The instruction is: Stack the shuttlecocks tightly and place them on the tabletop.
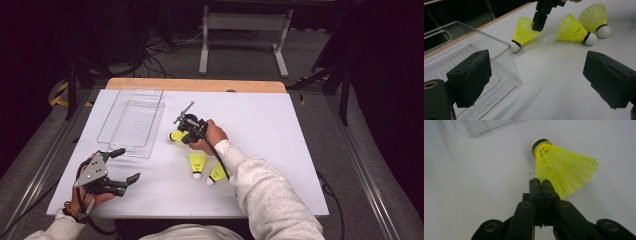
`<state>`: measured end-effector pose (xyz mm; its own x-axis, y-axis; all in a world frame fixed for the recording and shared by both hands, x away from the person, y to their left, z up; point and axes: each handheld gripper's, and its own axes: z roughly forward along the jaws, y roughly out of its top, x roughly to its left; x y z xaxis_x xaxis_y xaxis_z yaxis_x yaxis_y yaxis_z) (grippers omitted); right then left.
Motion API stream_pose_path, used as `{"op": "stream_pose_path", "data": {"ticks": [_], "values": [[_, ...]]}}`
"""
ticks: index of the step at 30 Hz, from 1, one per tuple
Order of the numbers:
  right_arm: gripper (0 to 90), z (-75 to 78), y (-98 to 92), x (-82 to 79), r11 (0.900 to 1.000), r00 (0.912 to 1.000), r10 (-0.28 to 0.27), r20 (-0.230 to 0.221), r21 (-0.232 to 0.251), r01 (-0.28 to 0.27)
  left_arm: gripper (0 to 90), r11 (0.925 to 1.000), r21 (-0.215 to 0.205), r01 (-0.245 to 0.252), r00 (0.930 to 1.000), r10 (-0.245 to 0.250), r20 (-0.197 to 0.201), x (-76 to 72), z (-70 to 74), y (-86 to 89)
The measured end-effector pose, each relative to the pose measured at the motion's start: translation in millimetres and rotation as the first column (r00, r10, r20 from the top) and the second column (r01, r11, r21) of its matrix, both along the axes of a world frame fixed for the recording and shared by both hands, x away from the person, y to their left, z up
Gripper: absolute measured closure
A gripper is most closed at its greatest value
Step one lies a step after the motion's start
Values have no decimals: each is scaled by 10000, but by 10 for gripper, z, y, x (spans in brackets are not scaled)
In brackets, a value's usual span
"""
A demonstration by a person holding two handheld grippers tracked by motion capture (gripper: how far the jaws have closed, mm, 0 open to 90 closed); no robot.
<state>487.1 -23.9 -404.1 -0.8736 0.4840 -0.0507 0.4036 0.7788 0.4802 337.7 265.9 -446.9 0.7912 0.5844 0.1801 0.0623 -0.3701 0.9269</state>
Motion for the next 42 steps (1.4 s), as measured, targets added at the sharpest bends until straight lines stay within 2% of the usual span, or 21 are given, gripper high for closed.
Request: {"op": "stream_pose_path", "data": {"ticks": [8,17,20,22,25,34,42], "values": [[886,-45,-11,-51,10000,9998,64,-186,-45,-65,90,10000,20,44,10000,-43,-25,0,2,-2],[792,-76,-35,-66,9999,9994,17,-352,-99,-21,86,10000,29,41,10000,-41,-61,7,-2,-8],[767,-55,-53,-75,10000,9997,-6,-253,-81,4,86,10000,23,48,10000,-48,-49,6,-2,-9],[707,-49,-60,-80,10000,9997,-79,-230,-11,79,86,10000,51,51,10000,-51,-71,11,-3,-9],[668,-2,-94,-94,10000,10000,-75,-61,55,75,86,10000,67,56,10000,-56,-67,15,-5,-11],[617,84,-154,-145,9995,9996,-28,279,331,19,86,10000,42,48,10000,-48,-65,23,-9,-22],[566,212,-274,-237,9964,9967,107,801,835,-174,86,10000,78,29,10000,-28,-87,30,-13,-22]]}}
